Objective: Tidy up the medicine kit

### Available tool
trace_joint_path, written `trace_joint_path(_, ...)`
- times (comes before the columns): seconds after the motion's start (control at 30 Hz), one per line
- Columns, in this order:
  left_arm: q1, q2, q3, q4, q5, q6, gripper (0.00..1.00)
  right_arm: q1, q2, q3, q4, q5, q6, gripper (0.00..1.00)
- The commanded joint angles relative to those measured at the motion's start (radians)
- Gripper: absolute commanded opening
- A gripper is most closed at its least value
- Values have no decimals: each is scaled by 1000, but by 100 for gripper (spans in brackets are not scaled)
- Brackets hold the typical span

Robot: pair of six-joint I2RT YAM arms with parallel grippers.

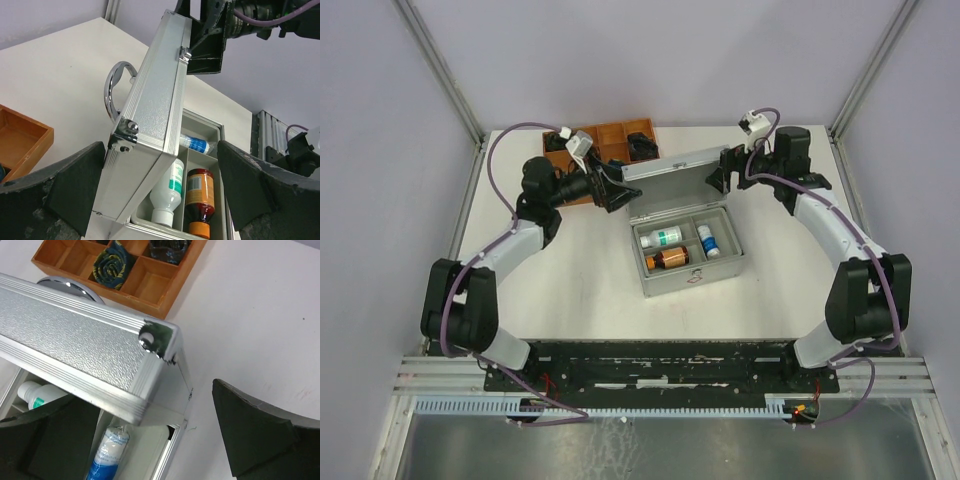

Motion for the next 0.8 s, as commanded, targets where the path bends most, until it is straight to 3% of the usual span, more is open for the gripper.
trace_joint_path(0.0, -28, -64, -3, -19, 41, 106, 99, -5, -67, -10, 27, -144, -141, 98)
trace_joint_path(0.33, -87, -138, -34, -160, 26, 237, 99, -4, -198, -38, -231, -163, -436, 97)
trace_joint_path(0.77, -149, -263, -51, -432, 16, 449, 99, -5, -320, -52, -507, -70, -574, 98)
